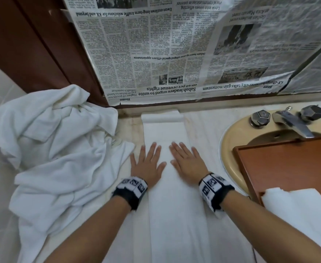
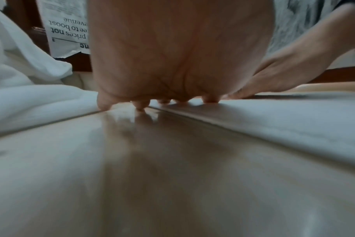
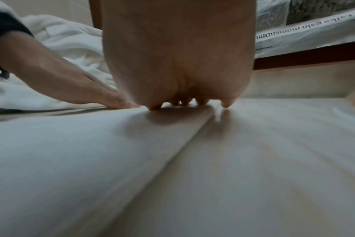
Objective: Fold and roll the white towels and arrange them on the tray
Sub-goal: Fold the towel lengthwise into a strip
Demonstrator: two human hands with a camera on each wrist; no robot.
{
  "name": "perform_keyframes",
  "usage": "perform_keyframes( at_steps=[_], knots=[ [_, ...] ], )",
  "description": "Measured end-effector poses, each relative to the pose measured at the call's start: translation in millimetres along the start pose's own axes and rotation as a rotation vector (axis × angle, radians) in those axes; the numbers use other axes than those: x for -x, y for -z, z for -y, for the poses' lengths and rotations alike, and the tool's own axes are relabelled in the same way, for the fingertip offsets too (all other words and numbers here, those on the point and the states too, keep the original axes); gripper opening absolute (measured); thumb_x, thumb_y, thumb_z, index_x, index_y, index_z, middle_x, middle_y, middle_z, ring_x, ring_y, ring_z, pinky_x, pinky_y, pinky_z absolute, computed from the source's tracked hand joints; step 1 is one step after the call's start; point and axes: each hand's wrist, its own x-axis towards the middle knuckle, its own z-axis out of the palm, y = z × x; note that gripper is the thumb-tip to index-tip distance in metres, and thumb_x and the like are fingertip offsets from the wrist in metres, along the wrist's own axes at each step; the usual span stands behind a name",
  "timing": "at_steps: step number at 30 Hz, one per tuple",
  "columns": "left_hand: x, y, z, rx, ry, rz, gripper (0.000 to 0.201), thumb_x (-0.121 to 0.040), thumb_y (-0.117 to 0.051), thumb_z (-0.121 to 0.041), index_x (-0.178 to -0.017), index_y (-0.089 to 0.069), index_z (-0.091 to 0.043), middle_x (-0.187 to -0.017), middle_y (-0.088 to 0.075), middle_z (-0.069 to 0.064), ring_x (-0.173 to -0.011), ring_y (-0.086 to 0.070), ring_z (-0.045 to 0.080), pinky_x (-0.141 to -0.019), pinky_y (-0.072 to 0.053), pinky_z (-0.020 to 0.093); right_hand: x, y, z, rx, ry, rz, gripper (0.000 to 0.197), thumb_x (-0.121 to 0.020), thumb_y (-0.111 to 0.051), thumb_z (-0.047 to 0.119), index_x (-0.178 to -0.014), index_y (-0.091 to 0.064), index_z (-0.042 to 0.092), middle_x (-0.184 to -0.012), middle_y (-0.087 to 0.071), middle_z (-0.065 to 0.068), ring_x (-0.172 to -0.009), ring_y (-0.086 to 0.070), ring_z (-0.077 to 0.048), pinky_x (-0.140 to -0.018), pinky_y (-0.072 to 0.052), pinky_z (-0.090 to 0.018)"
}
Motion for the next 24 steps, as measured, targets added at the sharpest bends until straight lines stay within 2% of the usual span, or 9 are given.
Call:
perform_keyframes(
  at_steps=[2,4,6,9,12,14,18,21,24],
  knots=[
    [-19,13,1,0.001,0.014,0.015,0.068,-0.099,-0.009,-0.063,-0.157,0.011,-0.034,-0.162,0.021,-0.018,-0.152,0.013,0.024,-0.119,0.005,0.061,-9,11,0,0.007,-0.033,0.022,0.078,-0.088,0.012,0.053,-0.159,-0.001,0.024,-0.166,0.006,0.009,-0.153,0.001,-0.015,-0.122,-0.004,-0.048],
    [-31,25,1,0.046,0.043,0.047,0.068,-0.101,-0.015,-0.06,-0.157,0.012,-0.033,-0.162,0.021,-0.019,-0.152,0.015,0.024,-0.119,0.005,0.06,-4,17,4,0.014,-0.048,0.011,0.067,-0.098,-0.001,0.048,-0.159,-0.002,0.022,-0.166,0.006,0.008,-0.154,0.003,-0.016,-0.122,-0.001,-0.047],
    [-30,31,1,0.112,0.061,0.027,0.068,-0.103,-0.02,-0.056,-0.158,0.009,-0.03,-0.163,0.017,-0.017,-0.153,0.012,0.026,-0.12,0.0,0.059,16,20,12,-0.014,-0.025,-0.047,0.069,-0.096,-0.001,0.047,-0.16,-0.007,0.019,-0.167,0.0,0.005,-0.154,-0.001,-0.017,-0.122,-0.003,-0.047],
    [7,23,-7,0.182,0.041,-0.044,0.068,-0.103,-0.025,-0.053,-0.159,0.003,-0.026,-0.165,0.011,-0.013,-0.153,0.008,0.024,-0.121,-0.004,0.056,64,6,22,-0.069,0.029,-0.101,0.075,-0.094,0.0,0.05,-0.158,-0.019,0.017,-0.166,-0.011,0.003,-0.153,-0.008,-0.018,-0.121,-0.007,-0.046],
    [65,-2,-21,0.187,-0.019,0.013,0.064,-0.104,-0.021,-0.053,-0.159,0.002,-0.03,-0.164,0.013,-0.016,-0.152,0.013,0.02,-0.12,-0.003,0.056,101,-22,27,-0.082,0.035,-0.076,0.067,-0.1,-0.009,0.048,-0.158,-0.024,0.018,-0.164,-0.015,0.004,-0.152,-0.015,-0.019,-0.121,-0.015,-0.05],
    [89,-23,-27,0.101,-0.037,0.047,0.062,-0.104,-0.017,-0.053,-0.158,0.005,-0.033,-0.163,0.018,-0.017,-0.152,0.016,0.02,-0.12,-0.002,0.057,108,-36,24,-0.054,0.03,-0.029,0.066,-0.1,-0.006,0.05,-0.159,-0.015,0.021,-0.165,-0.006,0.006,-0.153,-0.007,-0.017,-0.121,-0.01,-0.049],
    [81,-37,-21,0.031,0.025,0.001,0.062,-0.102,-0.011,-0.057,-0.155,0.015,-0.038,-0.16,0.024,-0.021,-0.152,0.016,0.018,-0.118,0.003,0.058,87,-32,9,-0.011,0.007,-0.035,0.069,-0.097,0.004,0.054,-0.159,-0.001,0.026,-0.164,0.007,0.013,-0.153,0.003,-0.012,-0.123,-0.004,-0.049],
    [63,-24,-14,0.081,0.098,0.026,0.062,-0.103,-0.01,-0.057,-0.156,0.014,-0.037,-0.16,0.024,-0.022,-0.152,0.017,0.021,-0.118,0.008,0.06,68,-20,-2,-0.005,-0.084,-0.013,0.059,-0.105,-0.006,0.049,-0.159,0.004,0.028,-0.164,0.011,0.015,-0.153,0.008,-0.012,-0.123,0.0,-0.048],
    [72,-16,-18,0.146,0.127,0.024,0.062,-0.104,-0.016,-0.051,-0.159,0.006,-0.03,-0.163,0.018,-0.017,-0.152,0.015,0.023,-0.119,0.004,0.06,82,-17,-3,-0.092,-0.149,-0.042,0.057,-0.107,-0.014,0.044,-0.159,-0.002,0.024,-0.166,0.006,0.012,-0.153,0.006,-0.014,-0.123,0.001,-0.044]
  ],
)
